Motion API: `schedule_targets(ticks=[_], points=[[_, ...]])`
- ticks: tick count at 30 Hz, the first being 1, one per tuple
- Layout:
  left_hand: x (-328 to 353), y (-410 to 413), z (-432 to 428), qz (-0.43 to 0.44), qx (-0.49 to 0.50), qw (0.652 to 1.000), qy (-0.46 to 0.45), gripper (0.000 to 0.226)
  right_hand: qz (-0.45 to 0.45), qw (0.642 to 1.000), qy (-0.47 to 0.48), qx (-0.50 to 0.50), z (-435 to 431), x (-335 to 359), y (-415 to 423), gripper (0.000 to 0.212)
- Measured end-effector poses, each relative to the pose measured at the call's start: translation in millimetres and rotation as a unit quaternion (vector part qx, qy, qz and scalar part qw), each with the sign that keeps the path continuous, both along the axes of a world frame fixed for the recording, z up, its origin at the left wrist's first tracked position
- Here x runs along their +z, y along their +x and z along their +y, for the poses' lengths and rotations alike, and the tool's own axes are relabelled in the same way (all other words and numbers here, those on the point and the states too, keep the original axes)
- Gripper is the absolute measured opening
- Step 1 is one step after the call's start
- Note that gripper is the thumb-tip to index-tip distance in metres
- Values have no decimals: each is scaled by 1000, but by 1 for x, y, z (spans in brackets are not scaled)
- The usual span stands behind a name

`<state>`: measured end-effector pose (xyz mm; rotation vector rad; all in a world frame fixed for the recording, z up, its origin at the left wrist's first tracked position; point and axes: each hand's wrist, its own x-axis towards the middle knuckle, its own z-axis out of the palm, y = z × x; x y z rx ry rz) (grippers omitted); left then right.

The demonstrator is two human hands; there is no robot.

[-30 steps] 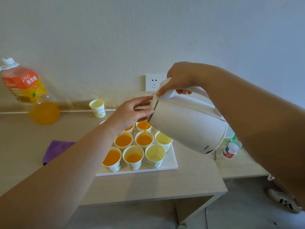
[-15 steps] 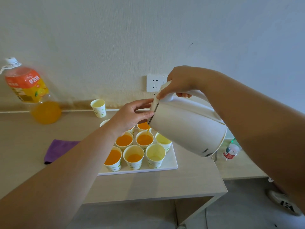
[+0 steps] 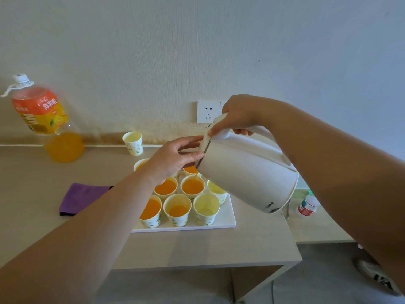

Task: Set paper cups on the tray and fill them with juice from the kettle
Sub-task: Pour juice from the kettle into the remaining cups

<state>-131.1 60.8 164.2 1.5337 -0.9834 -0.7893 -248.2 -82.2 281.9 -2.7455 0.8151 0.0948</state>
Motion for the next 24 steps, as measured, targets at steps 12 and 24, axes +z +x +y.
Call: schedule_targets(ticks=[12, 24], points=[[16, -1, 6, -90, 13, 996, -4, 40, -78, 996, 33, 10, -4, -4, -20, 42], [35, 2, 26, -102, -17, 995, -4, 39, -104, 993, 54, -3, 18, 8, -26, 44]])
